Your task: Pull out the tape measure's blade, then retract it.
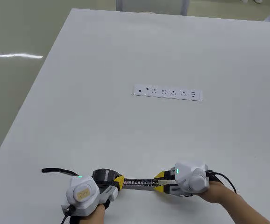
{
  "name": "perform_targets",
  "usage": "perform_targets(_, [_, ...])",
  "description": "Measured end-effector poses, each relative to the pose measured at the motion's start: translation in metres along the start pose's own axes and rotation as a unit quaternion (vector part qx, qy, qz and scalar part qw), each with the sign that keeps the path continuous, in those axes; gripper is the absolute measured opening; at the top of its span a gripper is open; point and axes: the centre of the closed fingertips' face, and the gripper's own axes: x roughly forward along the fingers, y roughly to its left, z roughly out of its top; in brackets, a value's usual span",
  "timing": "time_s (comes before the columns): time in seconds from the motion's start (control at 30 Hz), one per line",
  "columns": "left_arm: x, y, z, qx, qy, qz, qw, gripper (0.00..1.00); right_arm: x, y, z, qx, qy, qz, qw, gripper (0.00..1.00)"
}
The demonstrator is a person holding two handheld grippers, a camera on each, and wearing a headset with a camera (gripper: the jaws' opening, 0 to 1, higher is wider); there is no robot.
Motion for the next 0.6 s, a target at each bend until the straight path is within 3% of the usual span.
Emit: perform_targets(0.6, [0.0, -0.001, 0.0, 0.001, 0.0, -0.001, 1.0, 0.59, 0.013, 0.001, 0.01, 0.002, -0.004, 0.003, 1.0, 0.13])
